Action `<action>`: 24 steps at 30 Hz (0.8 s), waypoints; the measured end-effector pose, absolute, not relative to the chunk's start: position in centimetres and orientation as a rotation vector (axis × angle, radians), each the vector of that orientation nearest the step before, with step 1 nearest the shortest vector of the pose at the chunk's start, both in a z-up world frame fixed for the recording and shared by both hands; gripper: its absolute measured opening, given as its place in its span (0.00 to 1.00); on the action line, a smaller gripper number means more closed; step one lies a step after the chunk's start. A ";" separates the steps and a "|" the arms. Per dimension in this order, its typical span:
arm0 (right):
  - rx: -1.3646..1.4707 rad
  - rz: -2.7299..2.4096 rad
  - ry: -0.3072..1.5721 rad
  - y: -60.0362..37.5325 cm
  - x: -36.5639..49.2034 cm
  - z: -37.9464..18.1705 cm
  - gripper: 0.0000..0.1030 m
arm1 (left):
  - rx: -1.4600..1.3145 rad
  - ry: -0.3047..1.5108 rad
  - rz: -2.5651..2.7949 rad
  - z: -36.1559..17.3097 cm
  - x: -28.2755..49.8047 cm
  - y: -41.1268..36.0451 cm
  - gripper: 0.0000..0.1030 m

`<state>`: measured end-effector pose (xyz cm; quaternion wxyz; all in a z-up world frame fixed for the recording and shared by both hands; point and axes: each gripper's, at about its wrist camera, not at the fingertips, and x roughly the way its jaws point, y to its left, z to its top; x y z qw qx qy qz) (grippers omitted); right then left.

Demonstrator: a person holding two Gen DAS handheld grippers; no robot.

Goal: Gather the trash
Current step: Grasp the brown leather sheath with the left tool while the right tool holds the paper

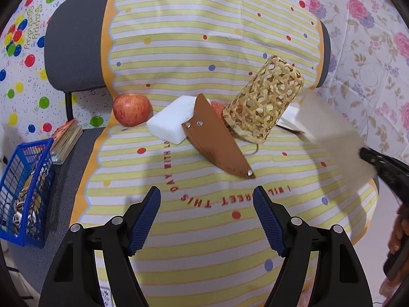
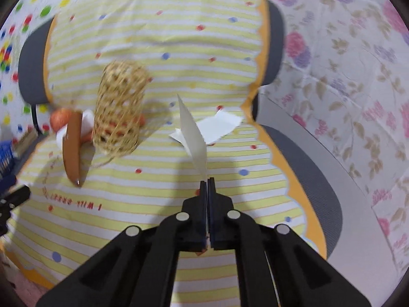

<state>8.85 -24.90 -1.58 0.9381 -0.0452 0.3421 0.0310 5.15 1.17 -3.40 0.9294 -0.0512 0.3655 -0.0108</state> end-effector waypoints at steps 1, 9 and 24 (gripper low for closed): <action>-0.064 0.056 0.697 -25.6 8.6 -1.2 0.02 | -0.104 0.750 -0.022 -3.4 5.5 1.0 0.73; 0.046 0.047 0.670 -28.1 6.9 0.1 0.02 | -0.092 0.799 0.020 -4.5 11.2 -0.9 0.73; 0.066 0.101 0.703 -28.1 6.7 -1.5 0.02 | -0.386 0.899 0.006 -6.9 17.5 2.4 0.60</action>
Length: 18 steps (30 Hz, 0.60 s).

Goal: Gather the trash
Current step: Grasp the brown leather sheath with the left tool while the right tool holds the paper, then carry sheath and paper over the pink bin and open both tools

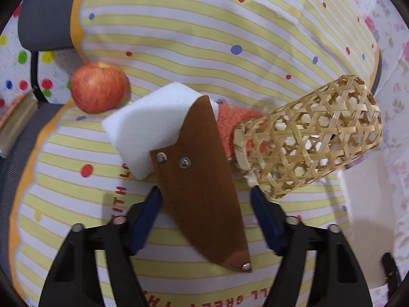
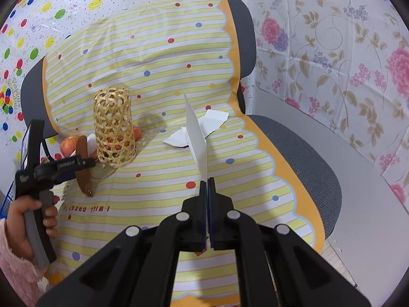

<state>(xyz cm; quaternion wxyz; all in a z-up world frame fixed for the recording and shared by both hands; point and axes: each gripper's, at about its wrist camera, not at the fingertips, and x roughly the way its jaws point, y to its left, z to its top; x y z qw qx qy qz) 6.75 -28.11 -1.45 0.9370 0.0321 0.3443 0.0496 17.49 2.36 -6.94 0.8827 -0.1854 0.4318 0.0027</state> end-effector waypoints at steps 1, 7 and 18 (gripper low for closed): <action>0.068 0.107 0.706 -28.0 6.6 -1.5 0.02 | -0.381 0.896 0.005 -7.0 17.4 2.4 0.56; 0.069 0.123 0.695 -27.5 5.1 -0.9 0.02 | -0.321 0.806 -0.056 -4.5 13.5 1.5 0.53; 0.093 0.131 0.681 -27.7 1.7 0.3 0.02 | -0.104 0.728 -0.144 -1.4 1.8 -3.3 0.53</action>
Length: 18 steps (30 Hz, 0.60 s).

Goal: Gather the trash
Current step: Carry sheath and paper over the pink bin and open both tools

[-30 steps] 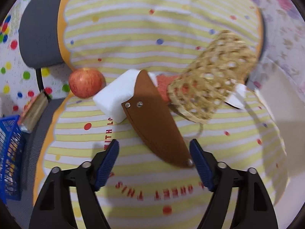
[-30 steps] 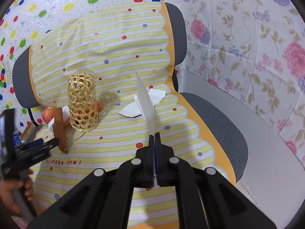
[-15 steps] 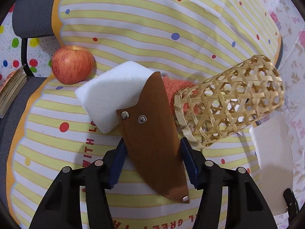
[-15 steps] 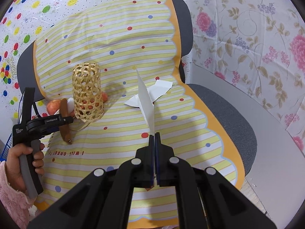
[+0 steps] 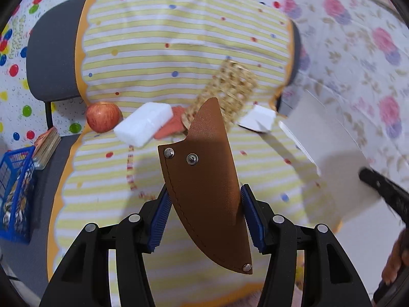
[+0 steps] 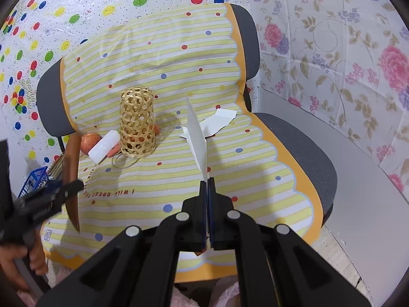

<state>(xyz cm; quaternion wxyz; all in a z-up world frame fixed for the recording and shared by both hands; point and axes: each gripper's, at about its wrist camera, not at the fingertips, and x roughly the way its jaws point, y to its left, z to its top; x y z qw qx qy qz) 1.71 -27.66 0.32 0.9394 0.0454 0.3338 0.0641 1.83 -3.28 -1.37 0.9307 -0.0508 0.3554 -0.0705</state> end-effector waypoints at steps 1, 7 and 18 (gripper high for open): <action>0.094 0.131 0.680 -27.7 1.2 0.5 0.02 | -0.097 0.722 -0.148 -1.3 1.3 -3.4 0.53; 0.100 0.131 0.673 -28.1 -1.9 1.1 0.02 | -0.057 0.677 -0.214 -0.3 -2.4 -6.1 0.53; 0.101 0.053 0.684 -31.1 -9.8 1.1 0.02 | 0.049 0.650 -0.407 -1.1 -8.4 -13.5 0.53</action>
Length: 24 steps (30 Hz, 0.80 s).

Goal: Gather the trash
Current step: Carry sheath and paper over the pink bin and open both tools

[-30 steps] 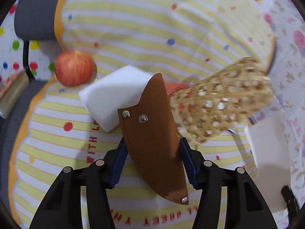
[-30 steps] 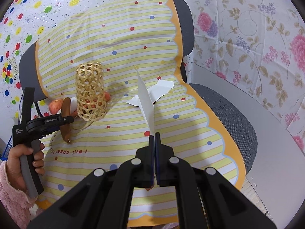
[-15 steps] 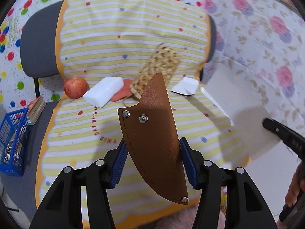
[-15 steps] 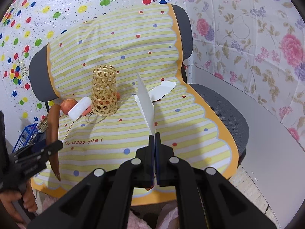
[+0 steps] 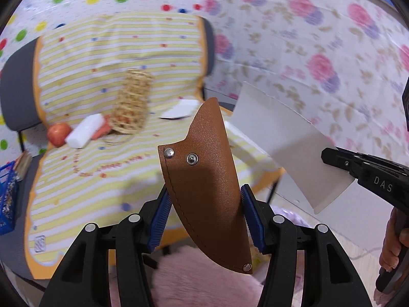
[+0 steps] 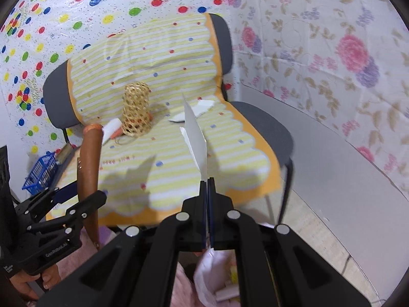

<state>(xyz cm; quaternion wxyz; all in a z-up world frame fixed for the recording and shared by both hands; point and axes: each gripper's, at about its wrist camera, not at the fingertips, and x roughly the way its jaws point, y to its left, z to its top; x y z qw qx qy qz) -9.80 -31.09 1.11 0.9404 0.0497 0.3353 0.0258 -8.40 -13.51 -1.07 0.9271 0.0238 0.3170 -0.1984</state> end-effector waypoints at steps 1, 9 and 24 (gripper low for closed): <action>0.103 0.042 0.690 -31.5 -10.5 0.9 0.02 | 0.054 0.652 -0.420 -1.2 -8.7 -13.9 0.53; 0.122 -0.075 0.722 -34.8 -16.3 -0.4 0.02 | 0.108 0.667 -0.568 -2.4 -11.5 -19.3 0.54; 0.195 -0.182 0.812 -39.0 -19.4 -4.7 0.02 | 0.158 0.760 -0.663 -5.8 -11.0 -25.3 0.54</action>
